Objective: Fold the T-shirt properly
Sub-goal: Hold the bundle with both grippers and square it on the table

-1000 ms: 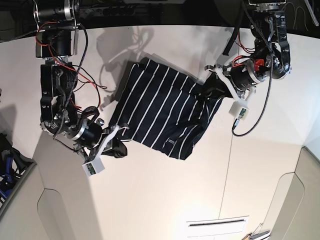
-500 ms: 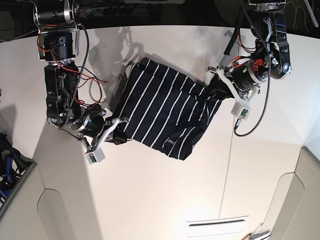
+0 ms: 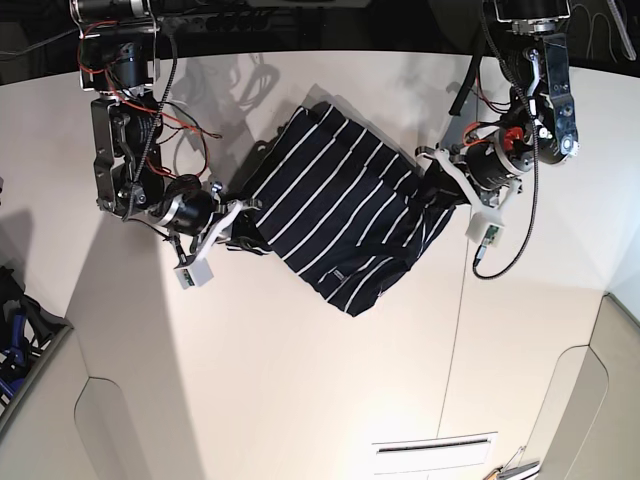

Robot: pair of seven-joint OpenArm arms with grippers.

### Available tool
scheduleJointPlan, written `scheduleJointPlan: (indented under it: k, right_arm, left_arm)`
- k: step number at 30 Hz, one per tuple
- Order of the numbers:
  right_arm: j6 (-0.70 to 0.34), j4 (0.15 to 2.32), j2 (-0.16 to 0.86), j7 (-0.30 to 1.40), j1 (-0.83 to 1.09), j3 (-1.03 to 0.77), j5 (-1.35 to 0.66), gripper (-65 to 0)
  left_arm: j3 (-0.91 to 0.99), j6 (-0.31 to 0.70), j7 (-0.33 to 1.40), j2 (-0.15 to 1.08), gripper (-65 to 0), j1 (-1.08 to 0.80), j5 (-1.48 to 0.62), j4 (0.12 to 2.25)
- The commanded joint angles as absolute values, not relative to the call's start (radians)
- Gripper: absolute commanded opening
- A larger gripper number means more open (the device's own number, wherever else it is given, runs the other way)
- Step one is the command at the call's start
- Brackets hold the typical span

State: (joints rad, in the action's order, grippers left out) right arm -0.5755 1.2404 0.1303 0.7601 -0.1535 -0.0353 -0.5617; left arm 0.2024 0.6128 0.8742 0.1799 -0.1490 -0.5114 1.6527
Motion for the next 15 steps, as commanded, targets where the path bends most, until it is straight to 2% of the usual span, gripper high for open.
scheduleJointPlan:
  k: [1, 7, 15]
  right_arm:
    - [-0.585, 1.267, 0.133, 0.76, -0.149, -0.037, -0.57, -65.0]
    - [-0.585, 1.383, 0.133, 0.768, -0.064, -0.037, -0.609, -65.0]
    - [-0.584, 1.501, 0.133, 0.805, 0.023, -0.037, -0.625, -65.0]
  left_arm:
    - [0.204, 0.613, 0.852, 0.185, -44.5, -0.13, -0.519, 1.666]
    - [0.204, 0.613, 0.849, 0.185, -44.5, -0.085, -0.484, 1.637]
    - [0.2, 0.613, 0.833, 0.179, -44.5, -0.001, -0.487, 1.482]
